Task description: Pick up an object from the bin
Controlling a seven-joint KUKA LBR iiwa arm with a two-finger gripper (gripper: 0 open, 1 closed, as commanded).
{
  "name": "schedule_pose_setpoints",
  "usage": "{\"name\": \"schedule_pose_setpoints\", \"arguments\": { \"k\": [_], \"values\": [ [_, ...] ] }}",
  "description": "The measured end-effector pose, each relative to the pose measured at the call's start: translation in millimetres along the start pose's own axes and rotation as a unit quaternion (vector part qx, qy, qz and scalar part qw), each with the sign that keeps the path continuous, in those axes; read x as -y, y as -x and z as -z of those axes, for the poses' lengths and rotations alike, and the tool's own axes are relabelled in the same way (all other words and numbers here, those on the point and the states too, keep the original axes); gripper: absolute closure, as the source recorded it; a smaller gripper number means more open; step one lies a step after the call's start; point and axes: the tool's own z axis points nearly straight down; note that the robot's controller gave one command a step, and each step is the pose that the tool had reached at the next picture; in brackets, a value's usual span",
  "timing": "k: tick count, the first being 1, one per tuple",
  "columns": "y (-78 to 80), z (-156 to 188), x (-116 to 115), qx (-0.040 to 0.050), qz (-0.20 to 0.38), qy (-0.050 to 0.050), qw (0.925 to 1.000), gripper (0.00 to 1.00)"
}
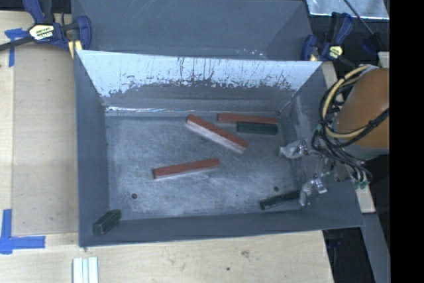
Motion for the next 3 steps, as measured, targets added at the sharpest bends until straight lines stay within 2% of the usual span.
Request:
{"name": "schedule_pose_setpoints", "arguments": {
  "k": [1,2,3],
  "values": [
    [-4.4,-32.3,-21.8,0.0039,0.144,-0.002,0.9896,0.0],
    [-2.9,-34.3,-20.8,0.0122,0.01,-0.003,0.9999,1.0],
    [-2.8,-34.3,-20.8,0.0122,0.01,-0.003,0.9999,1.0]
  ]
}}
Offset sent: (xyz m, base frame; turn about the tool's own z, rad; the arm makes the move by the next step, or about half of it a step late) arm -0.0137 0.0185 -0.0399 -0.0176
